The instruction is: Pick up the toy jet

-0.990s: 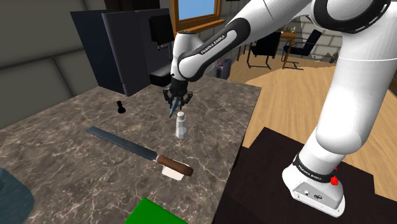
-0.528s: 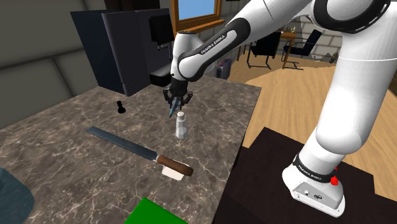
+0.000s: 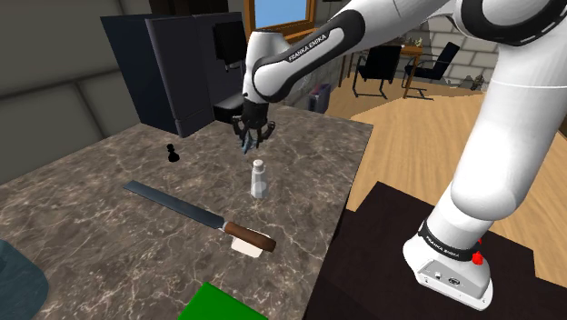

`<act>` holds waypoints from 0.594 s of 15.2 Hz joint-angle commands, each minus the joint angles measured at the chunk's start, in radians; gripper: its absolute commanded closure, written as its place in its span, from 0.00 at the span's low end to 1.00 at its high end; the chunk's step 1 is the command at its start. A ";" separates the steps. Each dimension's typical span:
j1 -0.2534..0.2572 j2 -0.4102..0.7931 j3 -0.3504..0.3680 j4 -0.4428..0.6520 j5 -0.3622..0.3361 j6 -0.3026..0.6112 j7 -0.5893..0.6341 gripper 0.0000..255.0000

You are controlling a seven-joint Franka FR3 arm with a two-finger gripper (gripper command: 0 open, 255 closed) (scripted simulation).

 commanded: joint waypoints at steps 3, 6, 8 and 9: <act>-0.003 -0.028 0.002 0.024 0.011 -0.051 -0.004 1.00; -0.005 -0.046 0.003 0.044 0.017 -0.089 -0.007 1.00; -0.005 -0.053 0.003 0.053 0.020 -0.103 -0.008 1.00; -0.005 -0.052 0.003 0.053 0.020 -0.103 -0.008 1.00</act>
